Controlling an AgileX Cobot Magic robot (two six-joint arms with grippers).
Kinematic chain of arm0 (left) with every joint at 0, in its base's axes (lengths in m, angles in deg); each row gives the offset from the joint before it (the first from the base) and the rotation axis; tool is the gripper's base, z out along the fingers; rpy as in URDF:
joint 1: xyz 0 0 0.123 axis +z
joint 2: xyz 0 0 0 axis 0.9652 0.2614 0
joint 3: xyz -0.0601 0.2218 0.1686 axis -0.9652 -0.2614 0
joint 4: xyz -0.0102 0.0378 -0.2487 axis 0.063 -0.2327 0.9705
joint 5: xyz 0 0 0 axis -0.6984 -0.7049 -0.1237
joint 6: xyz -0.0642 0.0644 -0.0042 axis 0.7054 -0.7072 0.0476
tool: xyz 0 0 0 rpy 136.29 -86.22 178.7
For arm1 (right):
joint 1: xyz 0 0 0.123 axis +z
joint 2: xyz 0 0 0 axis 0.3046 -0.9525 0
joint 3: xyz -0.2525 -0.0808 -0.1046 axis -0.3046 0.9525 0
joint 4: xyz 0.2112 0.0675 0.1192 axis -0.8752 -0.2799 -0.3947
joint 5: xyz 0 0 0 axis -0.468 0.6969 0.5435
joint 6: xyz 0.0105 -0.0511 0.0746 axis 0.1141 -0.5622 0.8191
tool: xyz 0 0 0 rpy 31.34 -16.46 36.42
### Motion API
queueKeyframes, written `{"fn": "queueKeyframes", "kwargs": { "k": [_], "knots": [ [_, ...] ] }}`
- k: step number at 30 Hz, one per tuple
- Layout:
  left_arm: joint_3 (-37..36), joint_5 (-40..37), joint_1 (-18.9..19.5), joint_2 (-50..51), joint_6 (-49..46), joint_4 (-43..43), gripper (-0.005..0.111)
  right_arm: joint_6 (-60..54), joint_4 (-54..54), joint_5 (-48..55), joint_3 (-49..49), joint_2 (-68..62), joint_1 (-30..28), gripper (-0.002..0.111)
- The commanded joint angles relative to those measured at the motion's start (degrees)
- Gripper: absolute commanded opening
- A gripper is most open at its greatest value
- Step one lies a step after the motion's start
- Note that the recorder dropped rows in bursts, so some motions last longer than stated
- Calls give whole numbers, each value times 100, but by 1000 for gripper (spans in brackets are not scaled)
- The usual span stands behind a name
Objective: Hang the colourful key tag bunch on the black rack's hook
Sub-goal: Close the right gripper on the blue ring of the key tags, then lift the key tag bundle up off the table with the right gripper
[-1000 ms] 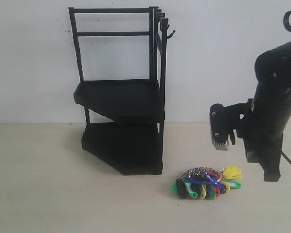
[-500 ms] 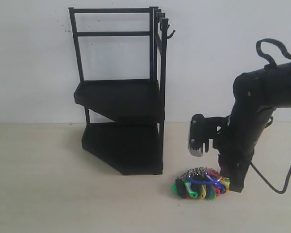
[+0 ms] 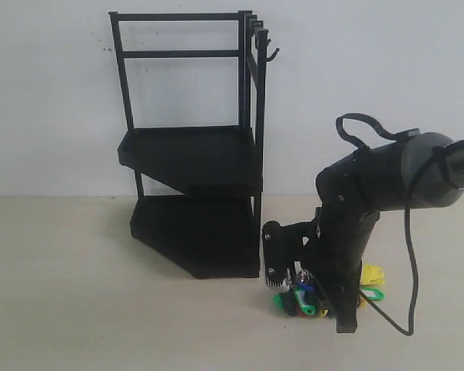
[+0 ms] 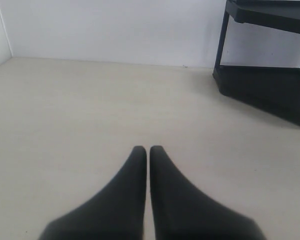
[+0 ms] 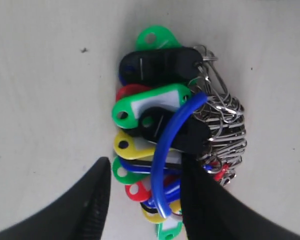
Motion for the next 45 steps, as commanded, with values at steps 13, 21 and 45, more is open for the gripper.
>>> {"fn": "queueKeyframes", "kwargs": {
  "k": [13,21,45],
  "knots": [
    [14,3,19,20,-2,-12,4,255,553,-397,-27,-255,8,11],
    [14,3,19,20,-2,-12,4,341,651,-444,-27,-255,-2,0],
    [14,3,19,20,-2,-12,4,4276,649,-1329,-27,758,-202,0]
  ]
}}
